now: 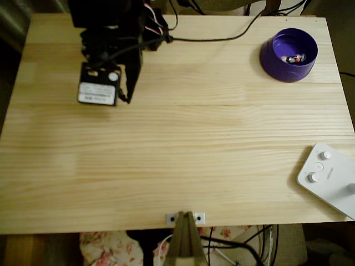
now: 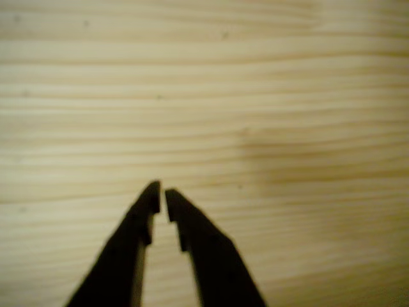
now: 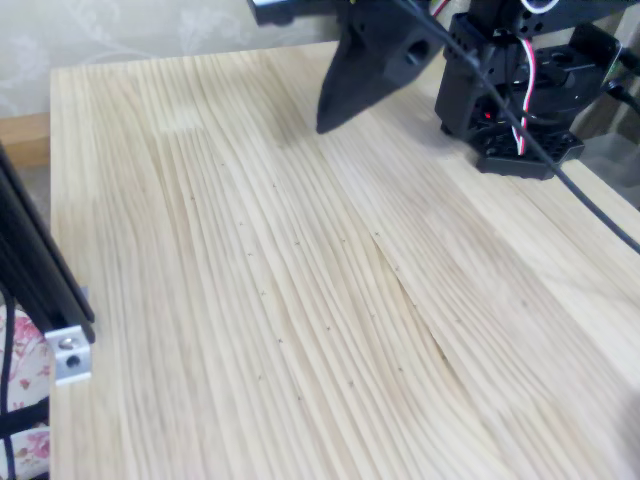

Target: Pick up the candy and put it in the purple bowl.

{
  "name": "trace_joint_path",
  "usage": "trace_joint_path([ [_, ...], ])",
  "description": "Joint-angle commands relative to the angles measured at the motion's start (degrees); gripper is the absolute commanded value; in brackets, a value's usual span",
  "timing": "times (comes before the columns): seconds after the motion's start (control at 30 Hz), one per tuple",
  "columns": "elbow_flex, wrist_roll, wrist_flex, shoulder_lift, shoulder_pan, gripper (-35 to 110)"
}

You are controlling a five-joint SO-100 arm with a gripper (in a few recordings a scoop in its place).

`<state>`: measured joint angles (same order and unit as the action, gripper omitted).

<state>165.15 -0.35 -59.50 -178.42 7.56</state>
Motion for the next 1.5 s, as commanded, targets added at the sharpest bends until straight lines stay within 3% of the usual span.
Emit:
trace_joint_path([
  [0.0,1.3,0.3,-2.1,-6.2,1.8,-1],
  [1.47,6.7,2.0,-3.8,-10.6,4.7,-1],
])
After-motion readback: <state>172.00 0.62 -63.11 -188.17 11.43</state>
